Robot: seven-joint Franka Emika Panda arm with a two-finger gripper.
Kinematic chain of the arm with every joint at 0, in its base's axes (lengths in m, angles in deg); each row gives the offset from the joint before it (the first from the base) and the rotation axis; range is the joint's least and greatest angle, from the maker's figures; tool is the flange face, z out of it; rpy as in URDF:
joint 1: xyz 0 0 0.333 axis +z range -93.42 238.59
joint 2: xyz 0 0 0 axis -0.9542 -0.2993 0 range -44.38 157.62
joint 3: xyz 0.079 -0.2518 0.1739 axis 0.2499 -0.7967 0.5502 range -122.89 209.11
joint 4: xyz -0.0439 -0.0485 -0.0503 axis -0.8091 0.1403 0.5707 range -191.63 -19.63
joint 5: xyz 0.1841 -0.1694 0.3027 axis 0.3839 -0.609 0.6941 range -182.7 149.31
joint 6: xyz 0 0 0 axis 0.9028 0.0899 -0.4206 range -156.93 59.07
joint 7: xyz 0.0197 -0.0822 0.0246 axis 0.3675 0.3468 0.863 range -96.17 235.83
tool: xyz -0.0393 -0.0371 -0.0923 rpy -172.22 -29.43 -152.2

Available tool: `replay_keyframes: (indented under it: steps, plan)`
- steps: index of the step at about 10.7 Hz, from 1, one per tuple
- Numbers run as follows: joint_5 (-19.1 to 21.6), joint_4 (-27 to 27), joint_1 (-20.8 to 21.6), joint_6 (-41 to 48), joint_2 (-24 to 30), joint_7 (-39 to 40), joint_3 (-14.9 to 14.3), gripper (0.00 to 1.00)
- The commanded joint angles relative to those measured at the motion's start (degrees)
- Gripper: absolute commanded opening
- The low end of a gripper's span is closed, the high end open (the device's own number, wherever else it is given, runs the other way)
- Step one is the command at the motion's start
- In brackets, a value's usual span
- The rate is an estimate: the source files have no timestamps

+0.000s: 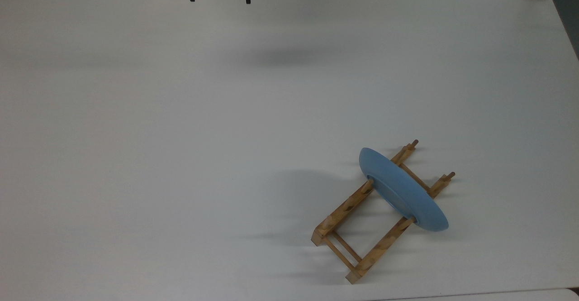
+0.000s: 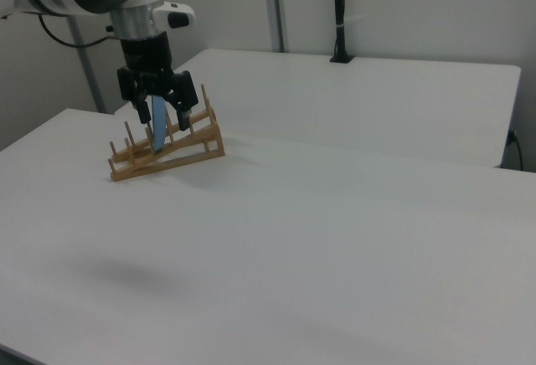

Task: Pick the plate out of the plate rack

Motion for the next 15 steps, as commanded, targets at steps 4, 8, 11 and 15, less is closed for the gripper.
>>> replay_keyframes:
  steps: [4,8,11,15]
  plan:
    - [0.46,-1.34,-0.01,-0.43,1.14,0.72,-0.04,1.00]
    - [0.46,-1.34,0.07,-0.51,1.14,0.72,-0.04,1.00]
    - [0.46,-1.25,0.25,-0.95,1.05,0.72,0.05,1.00]
    - [0.72,-0.12,0.43,-3.84,0.79,0.11,0.48,1.00]
